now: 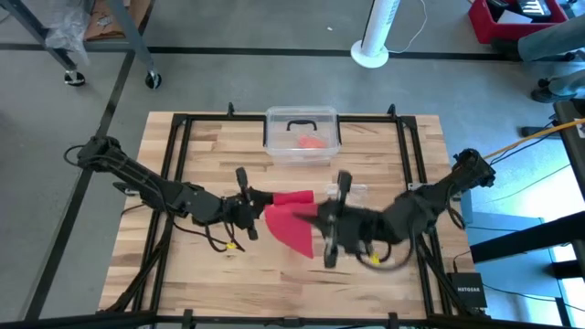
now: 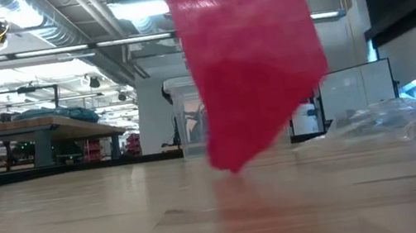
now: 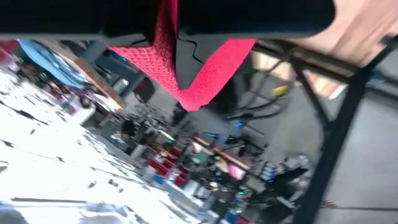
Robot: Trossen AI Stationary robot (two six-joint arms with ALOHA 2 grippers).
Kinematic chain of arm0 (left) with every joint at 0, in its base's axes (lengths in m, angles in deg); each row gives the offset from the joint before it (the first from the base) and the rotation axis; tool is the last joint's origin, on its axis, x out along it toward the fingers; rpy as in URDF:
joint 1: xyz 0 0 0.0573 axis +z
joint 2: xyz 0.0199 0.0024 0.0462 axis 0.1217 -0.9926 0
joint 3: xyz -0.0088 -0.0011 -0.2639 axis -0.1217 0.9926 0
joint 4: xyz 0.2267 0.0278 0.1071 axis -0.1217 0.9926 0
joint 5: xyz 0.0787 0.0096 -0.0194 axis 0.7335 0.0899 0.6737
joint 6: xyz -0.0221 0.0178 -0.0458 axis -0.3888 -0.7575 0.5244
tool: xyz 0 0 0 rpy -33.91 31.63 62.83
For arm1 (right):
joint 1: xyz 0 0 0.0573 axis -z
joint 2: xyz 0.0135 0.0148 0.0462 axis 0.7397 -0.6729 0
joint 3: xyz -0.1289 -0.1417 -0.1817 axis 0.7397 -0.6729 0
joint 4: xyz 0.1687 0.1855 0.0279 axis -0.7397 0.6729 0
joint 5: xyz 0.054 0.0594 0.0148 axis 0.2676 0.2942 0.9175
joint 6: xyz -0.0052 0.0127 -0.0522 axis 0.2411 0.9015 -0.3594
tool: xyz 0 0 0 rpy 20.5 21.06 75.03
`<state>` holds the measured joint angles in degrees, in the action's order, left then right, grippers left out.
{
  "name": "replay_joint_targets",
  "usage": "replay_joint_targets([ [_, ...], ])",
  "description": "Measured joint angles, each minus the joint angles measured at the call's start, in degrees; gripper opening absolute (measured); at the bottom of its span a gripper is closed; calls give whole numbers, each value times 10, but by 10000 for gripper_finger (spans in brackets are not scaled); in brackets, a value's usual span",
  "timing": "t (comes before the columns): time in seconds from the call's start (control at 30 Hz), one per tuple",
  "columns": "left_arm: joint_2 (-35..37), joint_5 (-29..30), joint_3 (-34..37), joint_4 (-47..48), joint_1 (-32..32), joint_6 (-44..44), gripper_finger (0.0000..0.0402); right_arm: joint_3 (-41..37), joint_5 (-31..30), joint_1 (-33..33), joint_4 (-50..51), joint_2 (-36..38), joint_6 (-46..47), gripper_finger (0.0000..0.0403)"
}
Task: Roll bandage
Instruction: Roll the red bandage
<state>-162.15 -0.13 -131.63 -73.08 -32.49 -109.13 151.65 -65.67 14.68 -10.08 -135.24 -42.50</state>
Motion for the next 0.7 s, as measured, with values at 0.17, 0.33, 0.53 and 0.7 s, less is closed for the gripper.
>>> replay_joint_targets([
  [0.17, -15, 0, 0, 2, -3, -21, 4, 16, -2, 43, 29, 0, 8, 4],
  [0.33, -15, 0, 0, 1, -28, -45, 4, 25, 2, 82, 78, 7, 40, 4],
  [0.53, -15, 0, 0, -5, -53, -68, 4, 25, 67, 149, 162, 10, 137, 4],
  [0.7, -14, 0, -1, -16, -69, -78, 4, 10, 129, 212, 238, 9, 233, 4],
])
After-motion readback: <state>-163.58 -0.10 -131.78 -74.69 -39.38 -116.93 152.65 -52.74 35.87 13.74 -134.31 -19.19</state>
